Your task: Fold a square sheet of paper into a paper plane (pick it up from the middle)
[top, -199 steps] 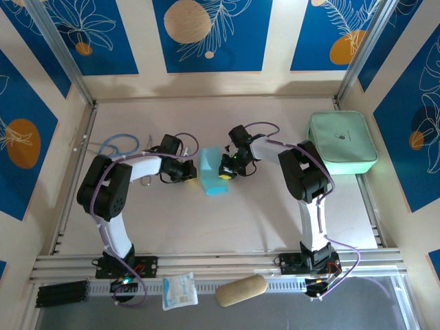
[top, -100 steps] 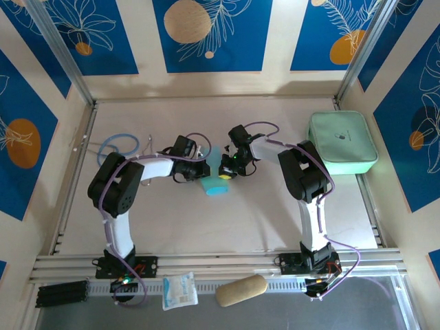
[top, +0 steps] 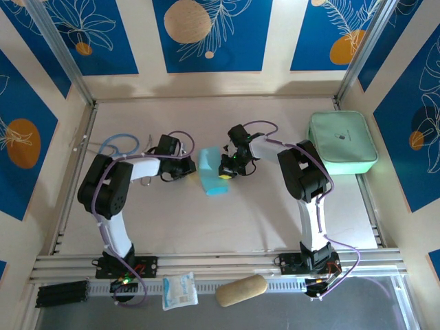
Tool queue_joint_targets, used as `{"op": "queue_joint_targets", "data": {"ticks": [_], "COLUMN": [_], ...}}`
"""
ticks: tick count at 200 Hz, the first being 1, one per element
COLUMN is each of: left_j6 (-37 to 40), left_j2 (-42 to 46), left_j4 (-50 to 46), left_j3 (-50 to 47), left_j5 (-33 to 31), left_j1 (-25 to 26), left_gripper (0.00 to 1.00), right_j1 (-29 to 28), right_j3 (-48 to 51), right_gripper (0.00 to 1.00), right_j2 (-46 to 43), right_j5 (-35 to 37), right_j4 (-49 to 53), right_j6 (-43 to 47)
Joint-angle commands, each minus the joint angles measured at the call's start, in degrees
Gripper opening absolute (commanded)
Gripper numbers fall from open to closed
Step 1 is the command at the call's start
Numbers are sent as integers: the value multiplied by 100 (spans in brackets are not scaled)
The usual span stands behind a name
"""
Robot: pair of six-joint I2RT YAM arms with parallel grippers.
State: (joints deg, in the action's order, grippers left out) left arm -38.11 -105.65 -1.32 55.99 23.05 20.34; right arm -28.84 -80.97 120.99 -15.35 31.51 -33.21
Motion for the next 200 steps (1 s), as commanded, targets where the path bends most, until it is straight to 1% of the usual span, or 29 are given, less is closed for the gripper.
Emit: {"op": "queue_joint_targets", "data": {"ticks": [1,19,39,69,86,143,167,200], "left_j6": [-95,-394,-701,-857,-832,-363,-197,-135], "left_j2": [493,555,386,-73,-233,-528,-592,-739], "left_j4": [162,674,1265,1423,1347,540,389,232], "left_j3": [-46,-128,-160,19,83,322,283,214], "left_j5": [94,261,416,491,420,4,-120,-174], "left_j1": [42,199,353,445,445,358,178,-199], "left_gripper": [9,9,10,10,10,9,9,9], "right_j1": [20,-23,-53,-63,-60,-54,-35,9], "right_j3": [276,158,39,-63,-81,-90,-87,-78], "right_gripper": [8,8,8,8,8,8,8,8], "right_j2": [636,642,670,692,698,744,751,778], "right_j5": [1336,1452,1515,1536,1562,1645,1692,1752], "right_j4": [913,1026,1118,1187,1225,1308,1340,1354], "right_j6": [334,543,700,763,762,873,928,973]}}
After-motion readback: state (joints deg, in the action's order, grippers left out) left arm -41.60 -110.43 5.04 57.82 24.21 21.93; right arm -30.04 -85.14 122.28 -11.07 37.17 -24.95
